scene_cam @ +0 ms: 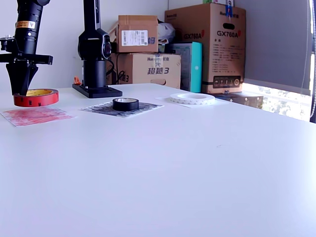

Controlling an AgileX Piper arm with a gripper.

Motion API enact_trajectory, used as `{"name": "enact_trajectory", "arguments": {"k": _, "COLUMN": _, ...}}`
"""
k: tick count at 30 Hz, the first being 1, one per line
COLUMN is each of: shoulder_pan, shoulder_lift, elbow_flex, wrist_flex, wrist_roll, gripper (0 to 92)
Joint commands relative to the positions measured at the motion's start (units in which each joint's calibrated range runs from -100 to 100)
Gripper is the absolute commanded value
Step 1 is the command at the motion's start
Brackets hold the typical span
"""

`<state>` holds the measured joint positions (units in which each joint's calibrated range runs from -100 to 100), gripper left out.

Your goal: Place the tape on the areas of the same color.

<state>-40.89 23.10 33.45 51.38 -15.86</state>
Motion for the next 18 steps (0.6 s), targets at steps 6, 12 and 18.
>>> {"name": "enact_trajectory", "arguments": {"k": 6, "shoulder_pan": 0.18, "shoulder_lift": -0.27, "elbow_flex": -0.42, "wrist_flex": 0.34, "wrist_roll": 0.32, "gripper": 0.1}}
{"name": "enact_trajectory", "arguments": {"k": 12, "shoulder_pan": 0.18, "shoulder_lift": -0.08, "elbow_flex": -0.42, "wrist_flex": 0.34, "wrist_roll": 0.32, "gripper": 0.1}}
{"name": "enact_trajectory", "arguments": {"k": 18, "shoulder_pan": 0.26, "shoulder_lift": -0.08, "elbow_flex": -0.51, "wrist_flex": 0.34, "wrist_roll": 0.32, "gripper": 0.1}}
